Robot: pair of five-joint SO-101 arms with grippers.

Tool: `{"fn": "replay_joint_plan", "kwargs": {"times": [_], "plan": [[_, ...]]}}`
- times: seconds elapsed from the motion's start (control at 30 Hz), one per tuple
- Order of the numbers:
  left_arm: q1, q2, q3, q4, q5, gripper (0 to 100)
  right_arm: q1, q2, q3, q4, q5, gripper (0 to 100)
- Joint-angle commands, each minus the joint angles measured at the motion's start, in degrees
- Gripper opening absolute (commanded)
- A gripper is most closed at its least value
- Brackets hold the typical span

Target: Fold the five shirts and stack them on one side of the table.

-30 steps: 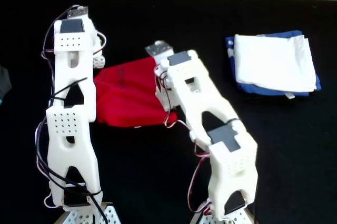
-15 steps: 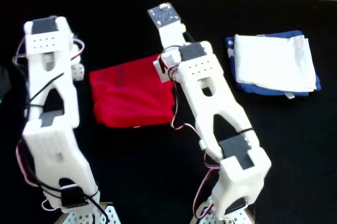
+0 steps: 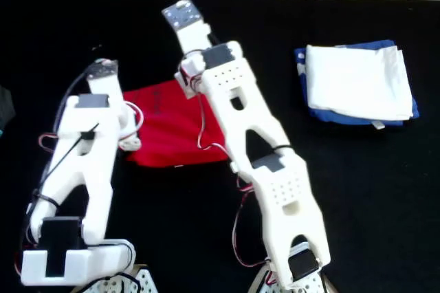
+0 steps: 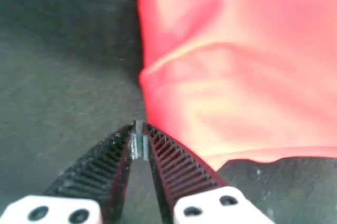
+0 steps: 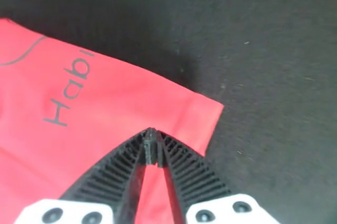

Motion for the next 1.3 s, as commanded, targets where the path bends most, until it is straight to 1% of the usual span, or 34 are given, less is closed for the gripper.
{"fn": "replay_joint_plan", "kwargs": {"times": [0.0,0.13,0.23,0.33,0.47,0.57,0.67,0.77,0.83,0.9,1.0,1.17,1.27], "plan": [[2.2,-2.5,5.5,-6.0,0.6,1,0.7,5.3,-7.6,0.9,0.2,0.6],[2.2,-2.5,13.3,-11.3,0.4,1,4.1,12.2,-13.2,0.7,0.5,0.6],[2.2,-2.5,16.3,-12.7,0.4,1,6.5,17.1,-17.3,-0.1,1.8,0.6],[2.2,-2.8,16.7,-12.7,0.4,1,8.0,21.6,-19.7,-1.4,6.1,0.6],[2.2,-3.1,15.3,-12.3,0.4,1,8.2,23.6,-23.4,0.5,6.3,0.6],[1.9,-3.1,12.6,-8.6,0.4,1,7.4,23.5,-30.2,4.6,6.3,0.6],[1.8,-3.3,7.8,-1.8,0.5,1,6.5,23.5,-40.0,10.2,6.3,0.6],[1.9,-6.4,2.0,3.5,0.6,1,6.2,23.5,-48.7,15.3,6.3,0.6],[2.0,-9.9,-1.8,5.6,0.6,1,6.1,23.5,-51.9,18.2,6.4,0.6],[2.3,-12.6,-4.1,6.1,0.7,1,6.1,23.4,-51.7,20.2,6.4,0.6],[5.0,-13.1,-4.3,5.3,2.6,1,6.3,23.5,-51.7,22.4,6.3,0.6],[11.3,-6.5,-2.1,0.4,3.9,1,6.5,23.4,-51.7,23.2,6.3,0.6],[11.4,-1.4,-0.4,-2.6,3.7,1,7.3,22.2,-51.6,25.1,6.2,0.6]]}}
